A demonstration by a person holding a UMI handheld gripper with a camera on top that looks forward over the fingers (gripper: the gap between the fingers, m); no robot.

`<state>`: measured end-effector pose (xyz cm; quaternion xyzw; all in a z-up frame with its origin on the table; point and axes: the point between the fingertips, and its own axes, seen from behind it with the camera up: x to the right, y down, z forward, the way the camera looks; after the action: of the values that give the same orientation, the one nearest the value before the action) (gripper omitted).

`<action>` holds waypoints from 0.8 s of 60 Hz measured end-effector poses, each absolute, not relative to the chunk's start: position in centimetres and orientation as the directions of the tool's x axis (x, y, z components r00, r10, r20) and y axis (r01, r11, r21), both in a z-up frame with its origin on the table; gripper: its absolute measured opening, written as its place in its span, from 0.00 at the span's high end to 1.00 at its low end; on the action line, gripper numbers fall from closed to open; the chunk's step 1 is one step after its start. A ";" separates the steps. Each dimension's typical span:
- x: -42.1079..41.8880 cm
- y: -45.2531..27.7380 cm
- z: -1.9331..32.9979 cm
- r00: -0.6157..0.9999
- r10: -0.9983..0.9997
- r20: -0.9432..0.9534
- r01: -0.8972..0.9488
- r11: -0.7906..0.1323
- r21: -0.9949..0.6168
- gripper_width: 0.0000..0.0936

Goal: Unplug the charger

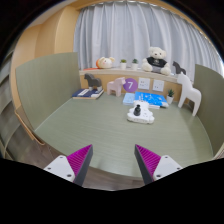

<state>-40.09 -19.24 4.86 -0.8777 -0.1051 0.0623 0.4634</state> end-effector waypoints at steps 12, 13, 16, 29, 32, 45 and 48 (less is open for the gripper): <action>-36.7 -8.7 2.3 0.982 0.183 0.040 0.134 -0.542 -0.829 0.10; -36.6 -7.7 2.4 0.983 0.180 0.042 0.134 -0.538 -0.832 0.10; -36.2 -4.7 2.6 0.984 0.169 0.052 0.134 -0.522 -0.843 0.10; -34.8 4.9 2.7 0.994 0.105 0.029 0.075 -0.470 -0.880 0.38; -34.4 6.0 2.0 0.996 0.084 0.034 0.070 -0.476 -0.877 0.46; -34.0 7.1 -0.2 0.997 0.072 0.015 0.048 -0.492 -0.869 0.87; -34.0 7.1 -0.1 0.999 0.043 -0.016 0.008 -0.504 -0.864 0.94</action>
<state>-33.97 7.05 -0.09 -0.8669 -0.0148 0.0176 0.4979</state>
